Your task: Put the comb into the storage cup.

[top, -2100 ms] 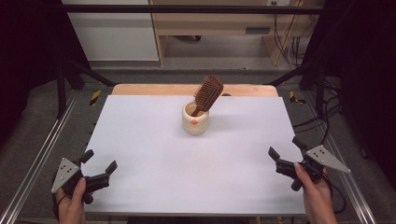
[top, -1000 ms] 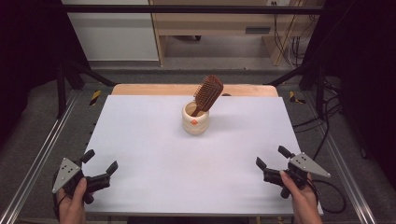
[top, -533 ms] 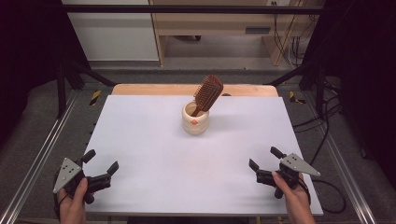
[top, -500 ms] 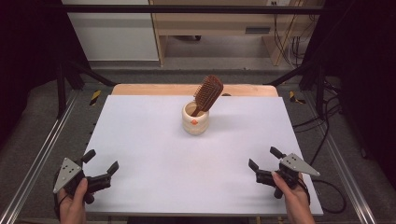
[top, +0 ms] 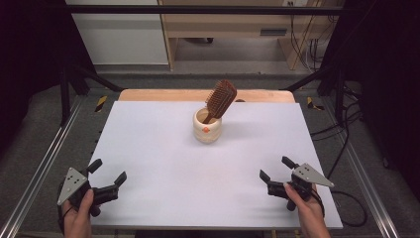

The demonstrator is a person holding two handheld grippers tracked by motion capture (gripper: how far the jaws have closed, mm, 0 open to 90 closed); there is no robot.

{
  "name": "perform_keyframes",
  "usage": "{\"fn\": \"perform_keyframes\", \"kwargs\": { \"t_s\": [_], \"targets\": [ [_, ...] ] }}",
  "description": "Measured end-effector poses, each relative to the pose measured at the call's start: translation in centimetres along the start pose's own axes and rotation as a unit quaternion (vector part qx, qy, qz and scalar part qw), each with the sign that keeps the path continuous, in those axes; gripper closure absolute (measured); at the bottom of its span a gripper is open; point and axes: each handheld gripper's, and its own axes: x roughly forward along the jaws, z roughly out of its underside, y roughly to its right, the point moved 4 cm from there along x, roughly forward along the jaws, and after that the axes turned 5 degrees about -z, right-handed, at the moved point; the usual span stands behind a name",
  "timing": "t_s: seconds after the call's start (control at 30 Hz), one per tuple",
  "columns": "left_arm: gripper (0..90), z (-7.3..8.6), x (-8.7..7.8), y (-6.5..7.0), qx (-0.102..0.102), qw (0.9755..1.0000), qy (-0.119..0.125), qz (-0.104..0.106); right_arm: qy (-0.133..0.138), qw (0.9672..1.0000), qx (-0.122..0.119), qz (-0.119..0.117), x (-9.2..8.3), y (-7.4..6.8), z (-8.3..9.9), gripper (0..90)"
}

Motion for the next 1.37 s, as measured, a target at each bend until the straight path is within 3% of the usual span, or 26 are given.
{"fn": "perform_keyframes", "kwargs": {
  "t_s": [0.37,0.83,1.07,1.37],
  "targets": [
    [2.2,0.0,0.1,0.1,0.001,1.0000,0.002,0.004,0.003,0.9999,-0.011,-0.009,0.6,-0.3,0.2,3.2],
    [2.1,-0.1,0.3,0.2,-0.018,0.9996,0.012,0.019,0.013,0.9991,-0.029,-0.027,1.4,-0.9,0.3,3.3],
    [2.1,0.0,0.9,0.7,-0.008,0.9996,0.007,0.025,0.009,0.9985,-0.040,-0.036,2.0,-1.2,0.5,3.5],
    [2.0,0.0,1.3,1.2,-0.004,0.9996,0.005,0.026,0.014,0.9986,-0.036,-0.036,2.2,-1.4,0.3,3.4]
  ]
}}
